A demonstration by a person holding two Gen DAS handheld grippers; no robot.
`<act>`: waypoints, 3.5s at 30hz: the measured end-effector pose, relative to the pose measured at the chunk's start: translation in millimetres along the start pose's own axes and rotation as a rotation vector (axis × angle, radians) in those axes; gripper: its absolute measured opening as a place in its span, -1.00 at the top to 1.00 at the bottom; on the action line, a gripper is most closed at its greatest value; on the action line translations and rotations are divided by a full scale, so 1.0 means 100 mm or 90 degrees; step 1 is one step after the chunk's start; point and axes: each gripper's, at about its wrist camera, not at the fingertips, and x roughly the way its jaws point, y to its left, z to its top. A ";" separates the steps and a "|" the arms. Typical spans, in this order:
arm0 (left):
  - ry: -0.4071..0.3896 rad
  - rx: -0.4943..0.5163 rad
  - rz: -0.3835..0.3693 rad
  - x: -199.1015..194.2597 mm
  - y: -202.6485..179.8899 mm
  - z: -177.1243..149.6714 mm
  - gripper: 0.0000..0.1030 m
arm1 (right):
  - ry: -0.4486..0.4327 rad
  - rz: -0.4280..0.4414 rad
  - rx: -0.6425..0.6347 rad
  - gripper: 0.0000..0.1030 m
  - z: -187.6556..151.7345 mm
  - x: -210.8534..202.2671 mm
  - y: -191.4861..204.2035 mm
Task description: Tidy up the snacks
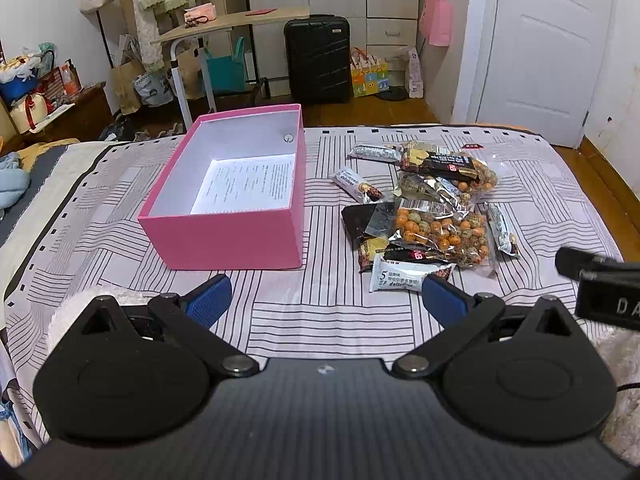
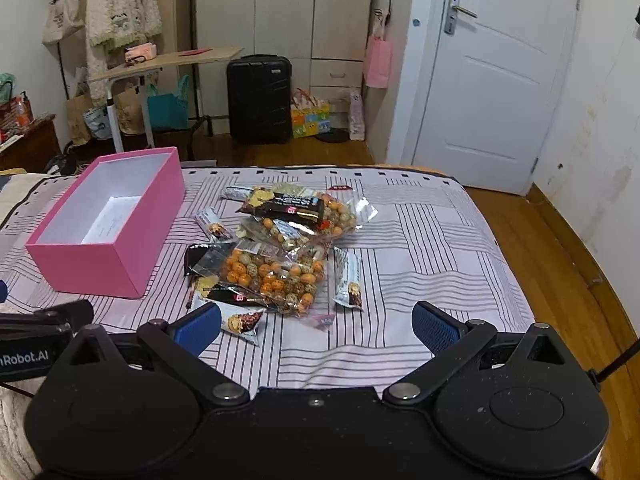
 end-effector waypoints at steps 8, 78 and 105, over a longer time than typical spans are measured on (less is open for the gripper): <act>0.012 0.001 -0.003 0.06 -0.08 0.02 -1.00 | -0.013 0.078 -0.035 -1.00 0.10 -0.02 -0.10; 0.158 -0.277 -0.012 1.90 -0.44 -0.25 0.14 | 0.185 0.121 0.131 0.44 0.14 2.02 -0.82; 0.131 -0.196 -0.014 1.03 0.23 -0.19 0.18 | 0.225 0.310 -0.075 0.44 -0.07 1.07 0.11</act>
